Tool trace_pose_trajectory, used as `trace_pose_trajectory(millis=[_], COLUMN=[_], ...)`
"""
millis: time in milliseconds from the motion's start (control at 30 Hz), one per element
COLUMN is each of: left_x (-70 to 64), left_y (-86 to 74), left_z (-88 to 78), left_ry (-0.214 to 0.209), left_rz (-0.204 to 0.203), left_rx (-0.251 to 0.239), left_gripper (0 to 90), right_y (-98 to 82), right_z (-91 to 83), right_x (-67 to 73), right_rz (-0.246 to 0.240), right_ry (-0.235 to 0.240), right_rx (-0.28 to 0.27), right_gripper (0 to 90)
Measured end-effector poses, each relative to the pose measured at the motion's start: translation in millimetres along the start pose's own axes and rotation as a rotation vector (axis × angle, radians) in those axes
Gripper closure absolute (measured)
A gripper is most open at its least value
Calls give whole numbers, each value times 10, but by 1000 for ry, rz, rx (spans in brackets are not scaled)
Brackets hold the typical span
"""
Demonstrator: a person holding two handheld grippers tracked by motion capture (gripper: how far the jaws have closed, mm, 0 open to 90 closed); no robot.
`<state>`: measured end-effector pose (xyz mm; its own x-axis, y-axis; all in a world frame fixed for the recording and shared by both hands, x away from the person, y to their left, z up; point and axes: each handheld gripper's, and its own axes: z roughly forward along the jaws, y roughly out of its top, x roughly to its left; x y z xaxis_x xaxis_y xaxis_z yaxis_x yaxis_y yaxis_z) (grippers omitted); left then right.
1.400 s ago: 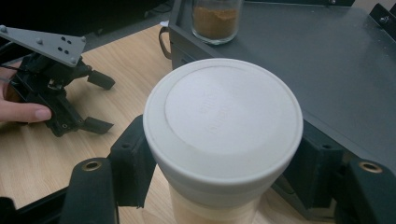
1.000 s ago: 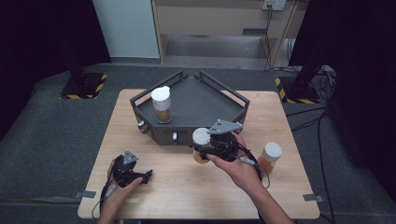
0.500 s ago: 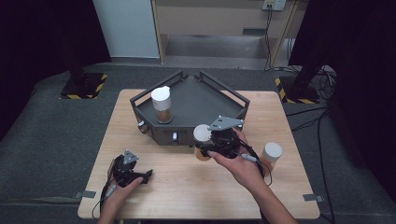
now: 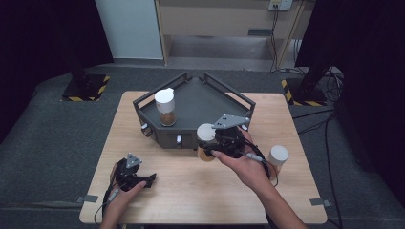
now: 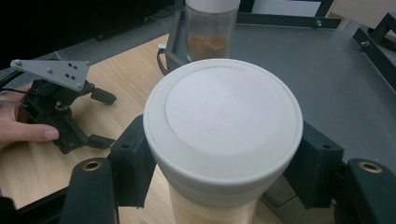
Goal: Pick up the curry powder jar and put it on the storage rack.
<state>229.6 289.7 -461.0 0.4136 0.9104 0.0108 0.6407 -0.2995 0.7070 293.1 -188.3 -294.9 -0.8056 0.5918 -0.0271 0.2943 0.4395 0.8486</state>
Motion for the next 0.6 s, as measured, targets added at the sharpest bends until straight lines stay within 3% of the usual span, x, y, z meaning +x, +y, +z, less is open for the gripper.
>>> trace_pose_trajectory(millis=[600], left_x=[-6], left_y=[3], left_z=[6], left_ry=[3], left_rz=[-2], left_rx=[-1], left_gripper=[0], right_y=[123], right_z=[-35], right_x=[-77], right_rz=[11], right_ry=[-14], right_rx=[-4], right_gripper=[336])
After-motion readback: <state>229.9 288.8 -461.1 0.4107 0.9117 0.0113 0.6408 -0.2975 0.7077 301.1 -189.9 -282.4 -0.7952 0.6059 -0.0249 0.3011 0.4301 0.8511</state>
